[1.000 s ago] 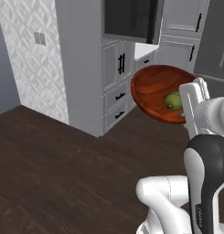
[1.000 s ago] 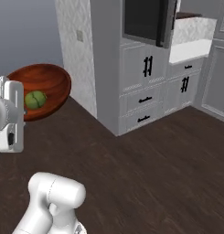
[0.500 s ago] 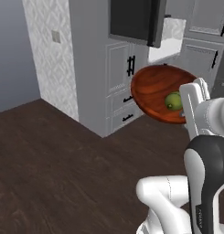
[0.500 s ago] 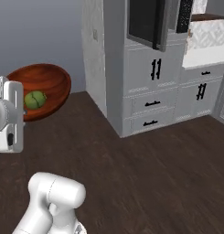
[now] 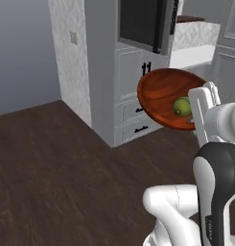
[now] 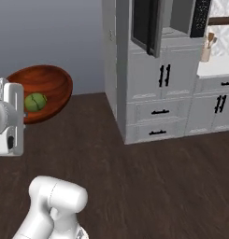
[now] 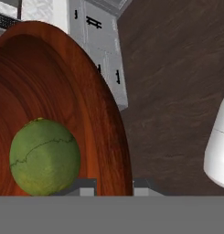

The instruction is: Pick the lime from the sink and place it in the bowl. Then pick the bowl and place it in the microwave. Then close the microwave door and press the start button.

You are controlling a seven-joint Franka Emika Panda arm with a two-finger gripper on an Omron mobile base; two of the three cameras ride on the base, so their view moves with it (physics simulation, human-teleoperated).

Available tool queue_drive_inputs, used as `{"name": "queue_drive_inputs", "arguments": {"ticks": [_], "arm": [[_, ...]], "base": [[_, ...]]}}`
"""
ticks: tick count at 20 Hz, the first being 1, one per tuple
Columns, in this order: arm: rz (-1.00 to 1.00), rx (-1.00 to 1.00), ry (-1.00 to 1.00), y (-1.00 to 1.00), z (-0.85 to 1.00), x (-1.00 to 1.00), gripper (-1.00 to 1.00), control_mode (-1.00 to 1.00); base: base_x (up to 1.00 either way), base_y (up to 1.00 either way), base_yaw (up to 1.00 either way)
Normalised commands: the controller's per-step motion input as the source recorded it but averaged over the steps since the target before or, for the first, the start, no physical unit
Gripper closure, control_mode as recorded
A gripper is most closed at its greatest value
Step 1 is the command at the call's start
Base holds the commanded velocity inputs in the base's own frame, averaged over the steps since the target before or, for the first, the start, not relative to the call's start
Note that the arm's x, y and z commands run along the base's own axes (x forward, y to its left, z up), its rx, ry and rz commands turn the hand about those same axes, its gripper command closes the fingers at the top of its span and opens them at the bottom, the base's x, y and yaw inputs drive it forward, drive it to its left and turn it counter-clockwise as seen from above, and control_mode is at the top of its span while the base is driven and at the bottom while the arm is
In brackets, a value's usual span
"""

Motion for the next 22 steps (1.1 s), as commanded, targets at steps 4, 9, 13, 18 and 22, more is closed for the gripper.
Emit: {"name": "queue_drive_inputs", "arguments": {"ticks": [4,9,13,18,22], "arm": [[0.00,0.00,0.00,0.00,0.00,0.00,1.00,1.00],[0.00,0.00,0.00,0.00,0.00,0.00,1.00,1.00],[0.00,0.00,0.00,0.00,0.00,0.00,1.00,1.00],[0.00,0.00,0.00,0.00,0.00,0.00,1.00,1.00],[0.00,0.00,0.00,0.00,0.00,0.00,1.00,1.00]], "base": [[0.18,-1.00,0.36],[0.12,-1.00,0.36],[0.00,-1.00,0.35],[0.00,-1.00,0.34],[0.00,-1.00,0.32]]}}
